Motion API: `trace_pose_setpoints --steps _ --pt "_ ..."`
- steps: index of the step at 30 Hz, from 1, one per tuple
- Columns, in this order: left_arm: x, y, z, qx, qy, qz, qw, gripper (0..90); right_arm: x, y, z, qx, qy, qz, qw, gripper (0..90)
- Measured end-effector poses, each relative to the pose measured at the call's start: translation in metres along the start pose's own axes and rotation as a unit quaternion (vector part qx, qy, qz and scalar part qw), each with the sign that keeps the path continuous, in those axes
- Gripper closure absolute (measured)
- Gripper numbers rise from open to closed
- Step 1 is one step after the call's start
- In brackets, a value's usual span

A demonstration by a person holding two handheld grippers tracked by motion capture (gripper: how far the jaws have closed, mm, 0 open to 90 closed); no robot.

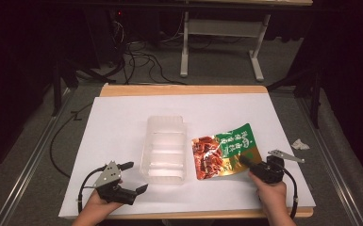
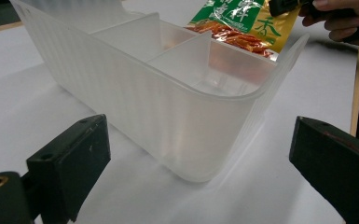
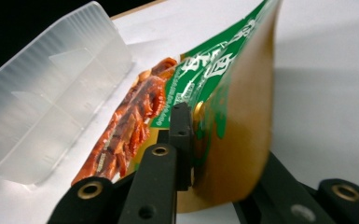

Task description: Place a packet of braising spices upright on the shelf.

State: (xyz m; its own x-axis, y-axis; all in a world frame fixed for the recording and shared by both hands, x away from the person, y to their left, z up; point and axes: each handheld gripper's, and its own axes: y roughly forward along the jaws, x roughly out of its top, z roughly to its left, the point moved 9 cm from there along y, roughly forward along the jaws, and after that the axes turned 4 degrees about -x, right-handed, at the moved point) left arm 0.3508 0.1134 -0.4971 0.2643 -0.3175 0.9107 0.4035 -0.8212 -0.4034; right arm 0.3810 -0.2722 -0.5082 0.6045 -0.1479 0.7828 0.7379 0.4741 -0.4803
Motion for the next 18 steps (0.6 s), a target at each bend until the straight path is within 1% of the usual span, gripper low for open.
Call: trace_pose_setpoints --steps 2,4,7,9,10,13,14,18 --pt "0.0 0.0 0.0 0.0 0.0 0.0 1.0 5.8 0.002 -0.001 0.003 0.0 -0.008 -0.007 0.9999 85.7" --pt "0.0 0.0 0.0 0.0 0.001 0.001 1.0 5.8 0.004 -0.002 0.007 -0.001 -0.012 -0.013 0.9998 87.1" --pt "0.0 0.0 0.0 0.0 0.001 0.001 1.0 5.8 0.008 -0.005 0.013 0.0 -0.025 -0.026 0.9993 89.1" --pt "0.0 0.0 0.0 0.0 0.001 0.001 1.0 5.8 0.011 -0.007 0.019 0.002 -0.036 -0.036 0.9987 89.8" --pt "0.0 0.0 0.0 0.0 0.001 0.001 1.0 5.8 0.014 -0.009 0.022 0.003 -0.045 -0.043 0.998 90.0" --pt "0.0 0.0 0.0 -0.001 0.001 0.001 1.0 5.8 0.018 -0.012 0.029 0.006 -0.057 -0.054 0.9969 90.0" --pt "0.0 0.0 0.0 0.0 0.002 0.001 1.0 5.8 0.019 -0.013 0.031 0.007 -0.057 -0.056 0.9968 90.0" --pt "0.0 0.0 0.0 0.0 0.002 0.001 1.0 5.8 0.024 -0.015 0.04 0.009 -0.074 -0.07 0.9947 90.0"
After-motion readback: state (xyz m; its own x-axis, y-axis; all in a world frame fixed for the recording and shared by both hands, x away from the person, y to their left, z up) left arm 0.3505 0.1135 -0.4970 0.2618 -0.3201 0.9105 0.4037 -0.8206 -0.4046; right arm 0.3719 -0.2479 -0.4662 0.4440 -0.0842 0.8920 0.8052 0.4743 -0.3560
